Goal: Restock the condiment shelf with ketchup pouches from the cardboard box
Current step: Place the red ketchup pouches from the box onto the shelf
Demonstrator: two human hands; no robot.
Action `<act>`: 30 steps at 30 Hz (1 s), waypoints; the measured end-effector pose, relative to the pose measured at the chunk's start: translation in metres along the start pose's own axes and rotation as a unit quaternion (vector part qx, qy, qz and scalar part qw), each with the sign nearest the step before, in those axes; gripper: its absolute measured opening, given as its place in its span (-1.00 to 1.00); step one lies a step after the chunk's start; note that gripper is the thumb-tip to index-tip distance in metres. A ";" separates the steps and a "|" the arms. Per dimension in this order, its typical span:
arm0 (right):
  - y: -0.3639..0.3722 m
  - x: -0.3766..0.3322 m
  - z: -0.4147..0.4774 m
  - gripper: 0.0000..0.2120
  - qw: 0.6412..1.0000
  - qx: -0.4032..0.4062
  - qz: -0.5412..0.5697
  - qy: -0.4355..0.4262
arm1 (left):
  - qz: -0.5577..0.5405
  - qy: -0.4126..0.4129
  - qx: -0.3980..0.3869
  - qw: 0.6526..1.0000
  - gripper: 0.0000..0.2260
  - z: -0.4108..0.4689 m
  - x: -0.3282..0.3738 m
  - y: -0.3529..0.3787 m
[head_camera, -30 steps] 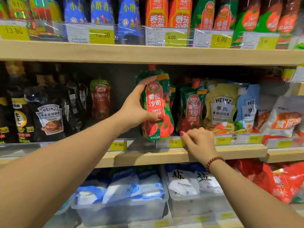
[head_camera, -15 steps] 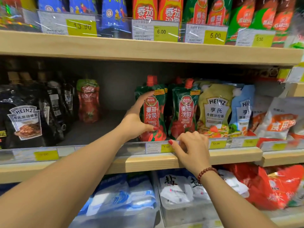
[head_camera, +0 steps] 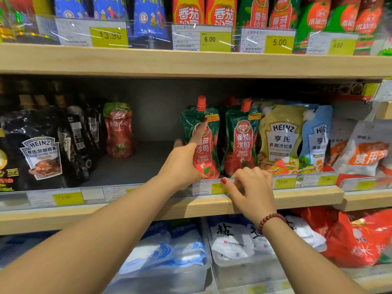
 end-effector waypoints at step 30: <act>-0.001 -0.003 -0.003 -0.66 1.000 0.013 -0.001 -0.010 | -0.007 -0.039 -0.058 0.998 0.16 0.022 -0.008 0.012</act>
Point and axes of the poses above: each hand's wrist, its own z-axis towards the middle knuckle, its own y-axis out of the palm, x = y × z, the point moved 6 cm from there along z, towards the middle knuckle, and after that the axes turned 8 degrees about z, right-handed, at the moved point
